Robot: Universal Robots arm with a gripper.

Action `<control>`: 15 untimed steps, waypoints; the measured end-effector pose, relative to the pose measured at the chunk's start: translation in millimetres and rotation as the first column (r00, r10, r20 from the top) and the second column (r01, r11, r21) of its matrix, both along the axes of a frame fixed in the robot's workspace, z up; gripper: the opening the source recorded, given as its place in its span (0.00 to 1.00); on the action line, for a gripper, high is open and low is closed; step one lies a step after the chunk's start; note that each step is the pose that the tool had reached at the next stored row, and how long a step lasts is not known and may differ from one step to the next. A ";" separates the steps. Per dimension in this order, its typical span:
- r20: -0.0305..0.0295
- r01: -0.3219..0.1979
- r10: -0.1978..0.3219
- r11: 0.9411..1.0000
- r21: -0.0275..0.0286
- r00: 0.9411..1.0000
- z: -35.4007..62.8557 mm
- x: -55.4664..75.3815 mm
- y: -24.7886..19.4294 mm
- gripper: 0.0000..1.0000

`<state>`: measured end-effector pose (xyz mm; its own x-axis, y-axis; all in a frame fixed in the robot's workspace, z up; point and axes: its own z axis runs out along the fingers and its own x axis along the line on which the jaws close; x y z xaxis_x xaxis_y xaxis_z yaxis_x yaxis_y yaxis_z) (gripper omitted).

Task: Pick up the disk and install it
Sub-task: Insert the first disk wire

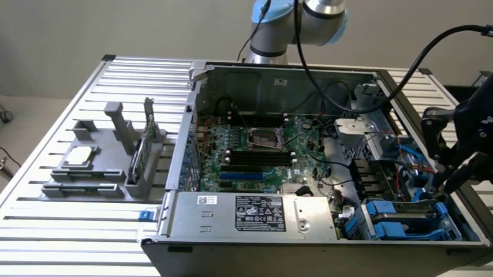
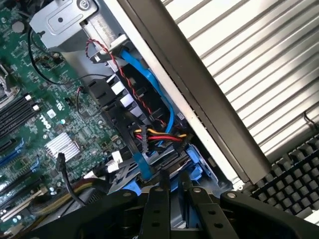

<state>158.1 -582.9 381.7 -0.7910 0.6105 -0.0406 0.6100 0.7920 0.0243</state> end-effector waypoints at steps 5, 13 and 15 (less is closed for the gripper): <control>0.000 0.080 -0.080 0.997 0.010 0.997 -5.3 0.0 0.0 0.22; -0.002 0.211 -0.211 0.977 0.022 0.977 -14.0 0.0 0.0 0.22; -0.003 0.244 -0.244 0.969 0.025 0.970 -16.0 0.0 0.0 0.22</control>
<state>158.1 -582.9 365.8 -0.6181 0.7858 -0.0234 0.7847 0.6185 0.0421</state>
